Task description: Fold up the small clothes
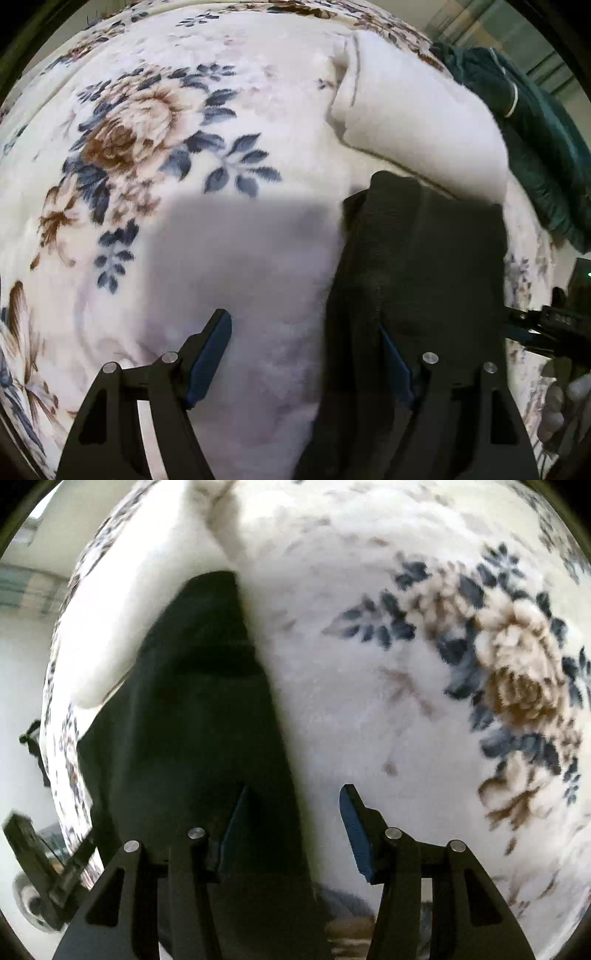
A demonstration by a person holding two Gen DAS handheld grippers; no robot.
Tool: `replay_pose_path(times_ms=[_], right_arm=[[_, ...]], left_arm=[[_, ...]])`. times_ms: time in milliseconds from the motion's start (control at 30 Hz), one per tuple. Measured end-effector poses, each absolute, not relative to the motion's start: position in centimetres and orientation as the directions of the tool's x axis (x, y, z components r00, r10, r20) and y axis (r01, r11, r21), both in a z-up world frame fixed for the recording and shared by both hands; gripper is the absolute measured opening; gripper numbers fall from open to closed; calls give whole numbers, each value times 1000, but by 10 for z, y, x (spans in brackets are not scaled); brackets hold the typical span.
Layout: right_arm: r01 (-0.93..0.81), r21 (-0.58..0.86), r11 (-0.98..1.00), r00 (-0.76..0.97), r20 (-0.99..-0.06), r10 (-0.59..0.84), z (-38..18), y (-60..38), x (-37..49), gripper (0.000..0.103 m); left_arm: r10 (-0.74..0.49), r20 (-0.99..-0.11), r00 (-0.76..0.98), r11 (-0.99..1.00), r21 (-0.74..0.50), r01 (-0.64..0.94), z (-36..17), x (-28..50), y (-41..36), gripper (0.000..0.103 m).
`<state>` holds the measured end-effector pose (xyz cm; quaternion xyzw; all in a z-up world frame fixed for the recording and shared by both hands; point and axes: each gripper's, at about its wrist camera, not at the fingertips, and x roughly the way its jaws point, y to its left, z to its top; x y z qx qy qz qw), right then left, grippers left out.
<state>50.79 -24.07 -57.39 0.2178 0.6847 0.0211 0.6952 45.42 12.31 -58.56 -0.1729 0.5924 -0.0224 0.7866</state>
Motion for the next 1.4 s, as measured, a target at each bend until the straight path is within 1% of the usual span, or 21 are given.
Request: replay_pose_path(times_ms=[133, 200, 267, 300, 333, 367, 400, 433, 567, 633, 700, 767, 800, 867, 900, 933, 967, 1000, 1067, 1233, 1400], right_arm=[[283, 428, 858, 126, -904, 409, -565, -252, 529, 53], [290, 491, 822, 154, -871, 466, -564, -261, 540, 53], [320, 527, 787, 159, -849, 504, -568, -264, 554, 53], [339, 540, 771, 153, -840, 521, -575, -267, 567, 53], [346, 554, 757, 157, -830, 536, -577, -267, 571, 53], [347, 562, 751, 165, -825, 540, -581, -268, 580, 44], [343, 569, 748, 186, -821, 539, -583, -263, 585, 28], [340, 572, 746, 209, -820, 533, -583, -262, 592, 7], [395, 527, 753, 184, -848, 497, -598, -270, 605, 7], [397, 516, 759, 170, -854, 492, -602, -266, 603, 7], [401, 522, 753, 159, -849, 504, -603, -260, 602, 8], [422, 546, 724, 140, -828, 543, -599, -261, 596, 15], [416, 565, 713, 127, -812, 569, -593, -263, 589, 19], [382, 595, 707, 143, -794, 591, -577, -266, 570, 32], [365, 593, 717, 140, -797, 588, -571, -268, 561, 38], [339, 581, 740, 121, -807, 578, -562, -270, 549, 54], [318, 572, 756, 108, -814, 571, -554, -271, 532, 61], [300, 571, 764, 98, -815, 571, -546, -272, 515, 61], [264, 575, 775, 57, -811, 582, -533, -271, 478, 62], [249, 562, 789, -66, -802, 593, -519, -275, 347, 66], [325, 540, 776, -185, -769, 612, -549, -273, 217, 66]], left_arm=[[-352, -873, 339, 900, -414, -133, -571, 470, 124, 74], [-411, -850, 329, 872, -472, -130, -575, 488, 123, 74], [-440, -849, 293, 865, -489, -117, -584, 511, 118, 72], [-436, -850, 294, 869, -483, -106, -588, 521, 114, 61], [-444, -846, 295, 869, -487, -86, -589, 522, 111, 38], [-447, -848, 284, 872, -484, -73, -591, 525, 109, 11], [-458, -847, 270, 869, -491, -65, -594, 531, 108, 11], [-459, -846, 273, 869, -491, -58, -594, 534, 109, 11], [-475, -839, 266, 859, -508, -68, -605, 537, 114, 11], [-478, -837, 267, 854, -514, -83, -601, 536, 116, 15], [-480, -838, 260, 849, -518, -102, -593, 539, 114, 23], [-506, -814, 284, 831, -549, -93, -578, 530, 116, 24], [-510, -808, 294, 825, -557, -98, -572, 526, 116, 28], [-536, -780, 323, 800, -592, -102, -553, 507, 123, 35], [-542, -771, 335, 792, -602, -104, -545, 498, 126, 45], [-545, -762, 350, 785, -610, -106, -534, 483, 130, 52], [-549, -753, 362, 779, -618, -105, -525, 469, 132, 63], [-554, -743, 375, 771, -628, -106, -516, 452, 136, 67], [-564, -730, 385, 757, -644, -112, -500, 417, 137, 67], [-489, -802, 343, 821, -556, -130, -476, 303, 134, 67], [-463, -862, 208, 829, -504, -242, -509, 188, 131, 67]])
